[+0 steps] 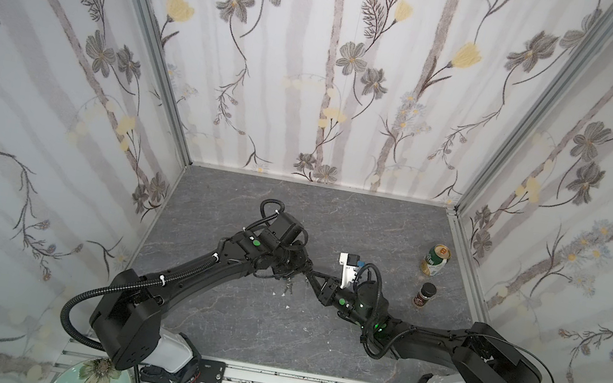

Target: Unlock with the key

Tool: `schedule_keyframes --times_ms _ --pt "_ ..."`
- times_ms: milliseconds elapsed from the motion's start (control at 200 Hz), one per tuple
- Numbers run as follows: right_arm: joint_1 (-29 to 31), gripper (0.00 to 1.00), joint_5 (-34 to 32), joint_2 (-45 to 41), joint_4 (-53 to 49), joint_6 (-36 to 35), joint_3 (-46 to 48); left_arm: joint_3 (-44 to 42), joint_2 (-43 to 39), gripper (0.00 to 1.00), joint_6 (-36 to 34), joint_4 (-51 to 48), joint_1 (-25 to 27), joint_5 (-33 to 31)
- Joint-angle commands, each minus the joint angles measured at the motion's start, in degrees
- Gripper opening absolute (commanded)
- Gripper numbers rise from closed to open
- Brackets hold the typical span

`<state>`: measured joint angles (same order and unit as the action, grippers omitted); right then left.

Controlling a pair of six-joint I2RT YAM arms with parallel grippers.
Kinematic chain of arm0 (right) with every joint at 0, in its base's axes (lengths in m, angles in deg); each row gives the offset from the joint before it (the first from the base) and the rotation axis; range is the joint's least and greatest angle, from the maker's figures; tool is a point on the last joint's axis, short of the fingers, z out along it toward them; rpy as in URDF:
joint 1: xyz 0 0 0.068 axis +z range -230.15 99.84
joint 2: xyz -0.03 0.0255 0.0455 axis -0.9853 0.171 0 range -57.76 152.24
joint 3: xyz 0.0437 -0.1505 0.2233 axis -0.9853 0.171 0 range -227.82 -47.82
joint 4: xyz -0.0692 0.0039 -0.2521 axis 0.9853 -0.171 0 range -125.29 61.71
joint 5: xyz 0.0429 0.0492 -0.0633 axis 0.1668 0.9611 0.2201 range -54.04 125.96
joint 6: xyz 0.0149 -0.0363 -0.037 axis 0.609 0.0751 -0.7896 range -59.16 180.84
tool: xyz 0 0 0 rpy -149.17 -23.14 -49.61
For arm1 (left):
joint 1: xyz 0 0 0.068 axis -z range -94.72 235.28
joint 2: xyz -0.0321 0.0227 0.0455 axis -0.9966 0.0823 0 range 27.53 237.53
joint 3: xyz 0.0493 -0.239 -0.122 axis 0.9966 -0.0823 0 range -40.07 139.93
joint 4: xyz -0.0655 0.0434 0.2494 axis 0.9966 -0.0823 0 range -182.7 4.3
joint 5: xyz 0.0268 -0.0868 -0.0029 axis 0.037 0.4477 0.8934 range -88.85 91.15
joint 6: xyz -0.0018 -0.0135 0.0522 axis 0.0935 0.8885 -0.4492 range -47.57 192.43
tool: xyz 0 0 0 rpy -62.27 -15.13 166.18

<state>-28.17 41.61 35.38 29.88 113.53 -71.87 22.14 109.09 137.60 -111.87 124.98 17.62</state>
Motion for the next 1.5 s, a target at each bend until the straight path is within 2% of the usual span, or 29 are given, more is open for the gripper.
schedule_keyframes --times_ms 0,130,620,964,1374,1494 --pt "0.0 0.24 0.9 0.6 3.9 1.3 0.1 -0.2 -0.6 0.06 0.6 2.0 0.0 0.1" --pt "0.0 0.25 1.2 1.1 5.1 2.0 0.6 -0.4 -1.0 0.06 0.8 2.6 -0.1 -0.1" --pt "-0.3 0.0 2.2 2.5 8.9 3.4 1.5 -2.5 -2.7 0.06 1.9 7.1 -0.1 0.8" --pt "-1.0 0.0 4.6 3.7 15.6 7.0 2.7 -4.3 -4.0 0.02 2.0 13.8 0.0 2.8" --pt "-2.4 0.0 8.9 9.1 30.8 16.9 4.5 -5.5 -5.8 0.0 1.8 17.8 -0.1 3.1" --pt "-2.5 0.0 9.4 9.9 31.0 17.8 4.2 -5.7 -6.1 0.0 1.6 19.0 -0.1 3.5"
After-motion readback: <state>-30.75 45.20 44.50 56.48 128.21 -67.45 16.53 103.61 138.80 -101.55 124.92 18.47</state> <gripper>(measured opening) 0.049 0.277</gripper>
